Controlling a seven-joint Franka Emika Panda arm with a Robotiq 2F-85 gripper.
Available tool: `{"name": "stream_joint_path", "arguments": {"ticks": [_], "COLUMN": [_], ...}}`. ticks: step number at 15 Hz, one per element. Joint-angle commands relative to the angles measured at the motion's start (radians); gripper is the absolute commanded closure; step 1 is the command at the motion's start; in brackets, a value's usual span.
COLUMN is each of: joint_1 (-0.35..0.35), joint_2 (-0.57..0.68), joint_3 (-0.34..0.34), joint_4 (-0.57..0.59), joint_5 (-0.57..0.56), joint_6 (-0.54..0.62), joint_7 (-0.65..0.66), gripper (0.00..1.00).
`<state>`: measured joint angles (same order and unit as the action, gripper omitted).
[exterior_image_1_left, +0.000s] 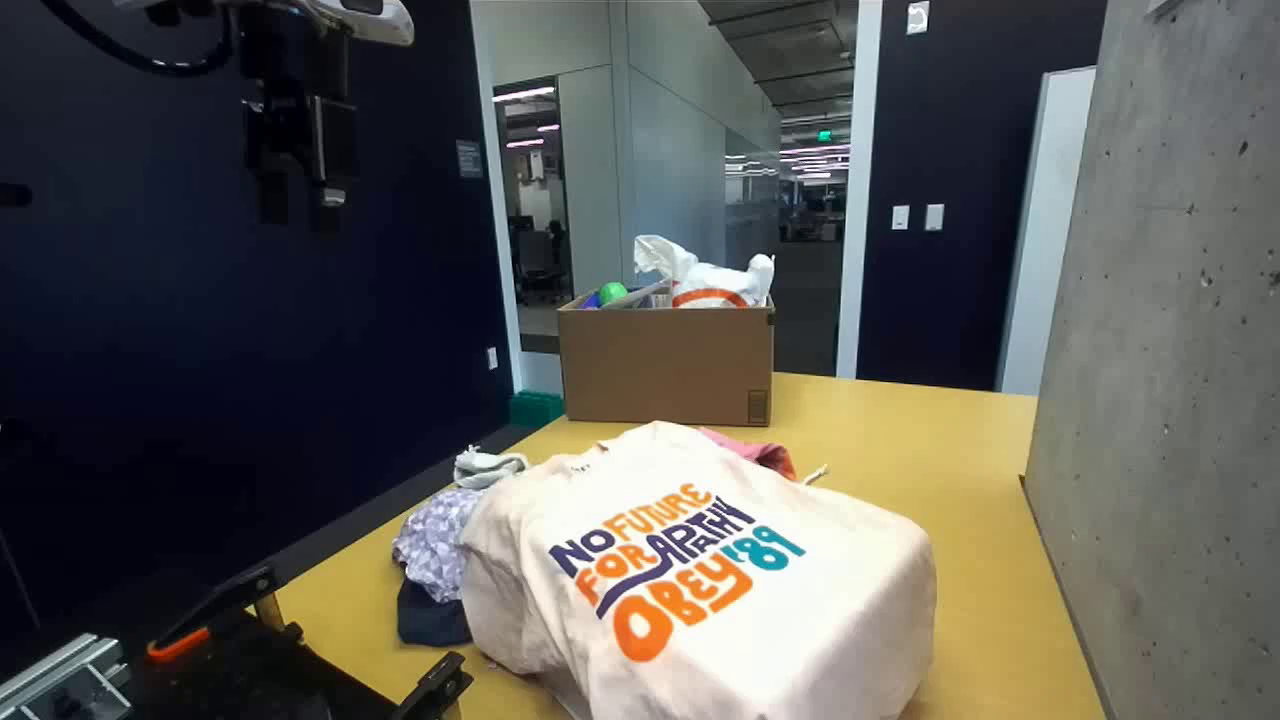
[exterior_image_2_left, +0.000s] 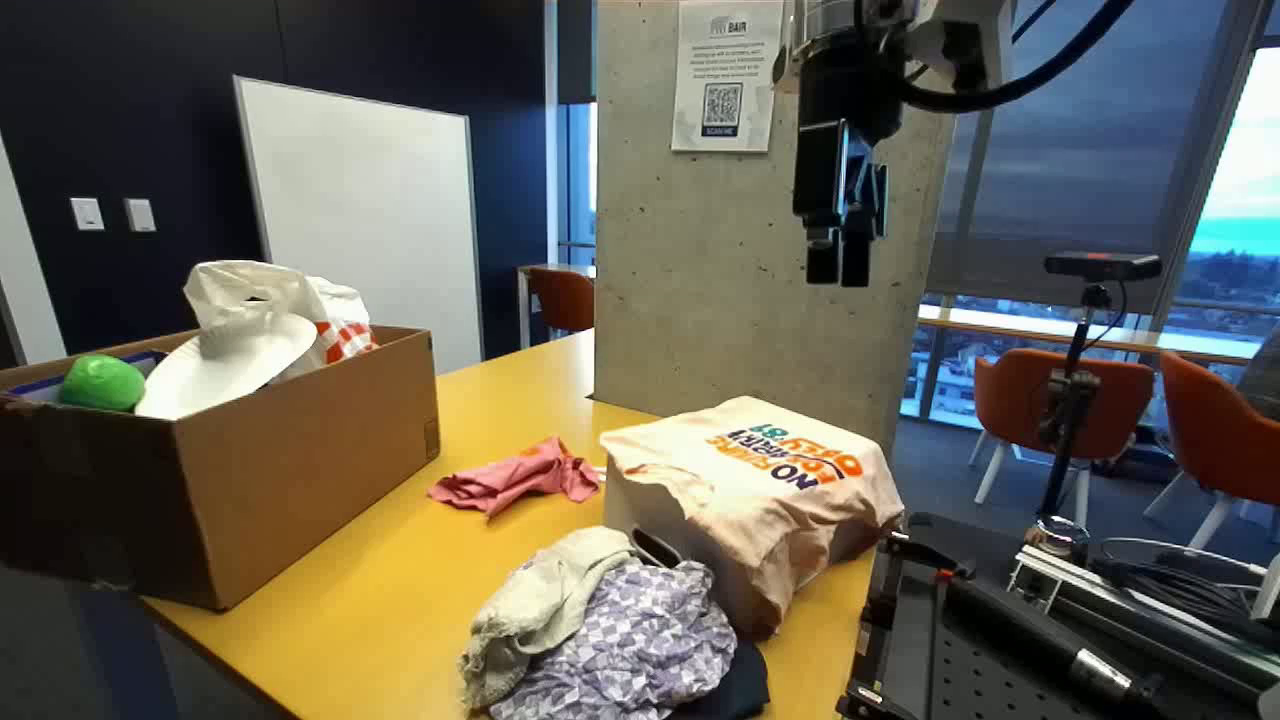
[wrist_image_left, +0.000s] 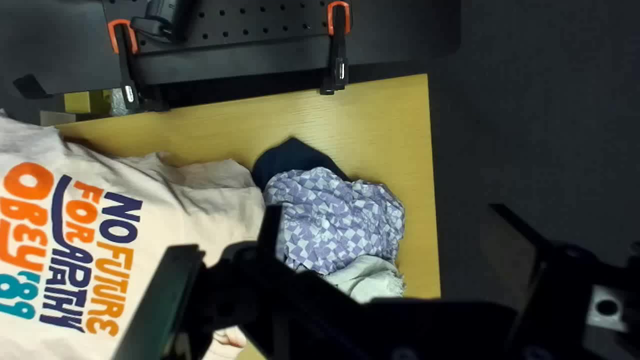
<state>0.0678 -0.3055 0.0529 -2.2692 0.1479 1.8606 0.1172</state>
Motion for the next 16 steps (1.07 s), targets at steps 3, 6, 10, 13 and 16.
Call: {"name": "stream_joint_path", "arguments": {"ticks": [3, 6, 10, 13, 16], "joint_1": [-0.006, -0.006, -0.031, -0.071, -0.093], "joint_2": [0.0, 0.0, 0.027, 0.08, 0.175], "joint_3": [0.005, 0.005, 0.012, 0.016, 0.011], "joint_4": [0.002, 0.002, 0.077, 0.15, 0.192], "joint_5": [0.001, 0.001, -0.056, -0.171, -0.271], "joint_6": [-0.001, -0.001, -0.016, -0.003, 0.012], "joint_7": [-0.001, -0.001, 0.088, 0.198, 0.261], "gripper": [0.0, 0.0, 0.0, 0.0, 0.0]}}
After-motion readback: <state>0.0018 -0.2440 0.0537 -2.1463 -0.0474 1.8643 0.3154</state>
